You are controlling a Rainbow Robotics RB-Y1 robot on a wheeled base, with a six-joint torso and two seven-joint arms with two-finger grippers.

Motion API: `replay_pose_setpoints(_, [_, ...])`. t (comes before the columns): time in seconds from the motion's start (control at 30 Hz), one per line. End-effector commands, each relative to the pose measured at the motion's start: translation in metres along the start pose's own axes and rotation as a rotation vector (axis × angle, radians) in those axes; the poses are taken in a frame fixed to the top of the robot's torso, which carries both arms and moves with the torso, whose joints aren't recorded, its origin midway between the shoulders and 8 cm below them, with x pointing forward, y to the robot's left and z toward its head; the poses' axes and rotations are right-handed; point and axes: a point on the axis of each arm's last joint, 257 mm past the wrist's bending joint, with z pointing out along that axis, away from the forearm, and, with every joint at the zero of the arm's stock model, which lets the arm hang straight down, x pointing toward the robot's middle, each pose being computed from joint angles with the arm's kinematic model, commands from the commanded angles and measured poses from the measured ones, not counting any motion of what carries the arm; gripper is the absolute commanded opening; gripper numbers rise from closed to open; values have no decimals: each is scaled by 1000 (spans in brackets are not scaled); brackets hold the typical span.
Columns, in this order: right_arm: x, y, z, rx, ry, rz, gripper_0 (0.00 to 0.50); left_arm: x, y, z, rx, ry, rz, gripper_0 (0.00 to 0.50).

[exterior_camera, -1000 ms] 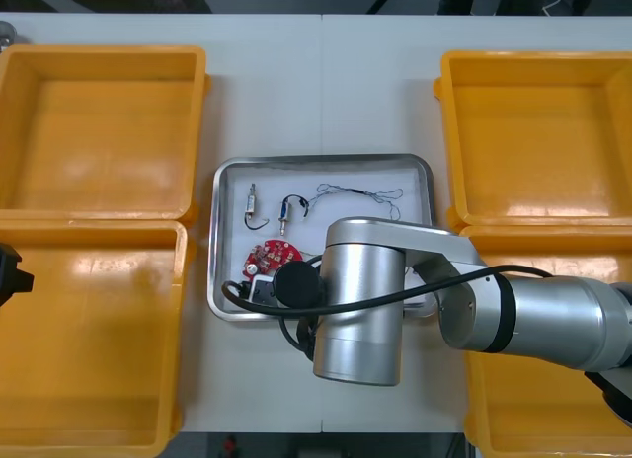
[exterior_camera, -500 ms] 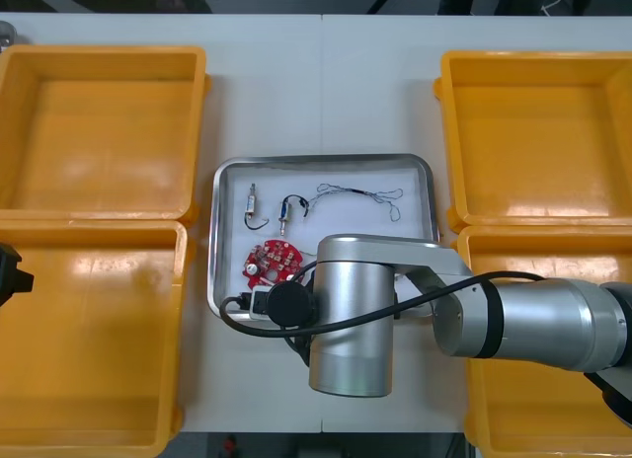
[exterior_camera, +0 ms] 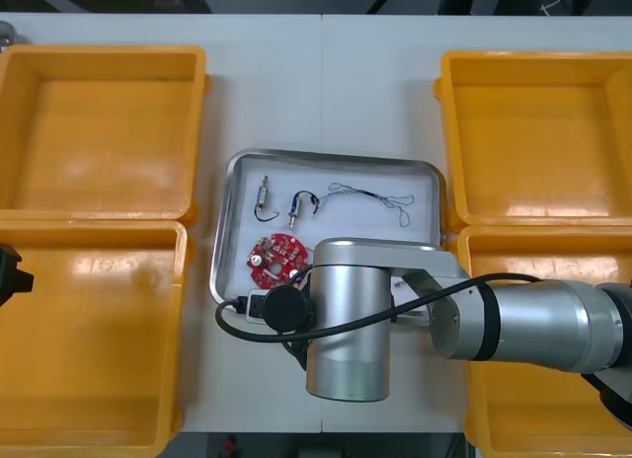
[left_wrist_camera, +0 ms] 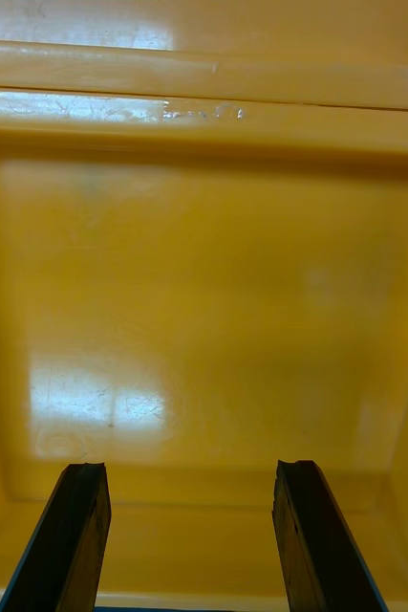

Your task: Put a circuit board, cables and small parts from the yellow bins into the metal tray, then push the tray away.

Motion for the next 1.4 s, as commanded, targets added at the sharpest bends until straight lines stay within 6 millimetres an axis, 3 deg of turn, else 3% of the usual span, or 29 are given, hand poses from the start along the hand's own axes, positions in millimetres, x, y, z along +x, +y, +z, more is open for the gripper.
replay_pose_setpoints(0.03, [-17,-7,-9,31,-34,-48,0,-1,12,-12,-43,-14,101,500])
replay_pose_setpoints(0.37, [-16,-38,-17,97,-25,-74,0,-1,12,-12,-43,-14,101,500])
replay_pose_setpoints(0.93, [-19,-111,-26,231,24,-91,0,-1,12,-12,-43,-14,101,500])
replay_pose_setpoints(1.4, [-28,-149,-31,301,47,-111,0,-1,12,-12,-43,-14,101,500])
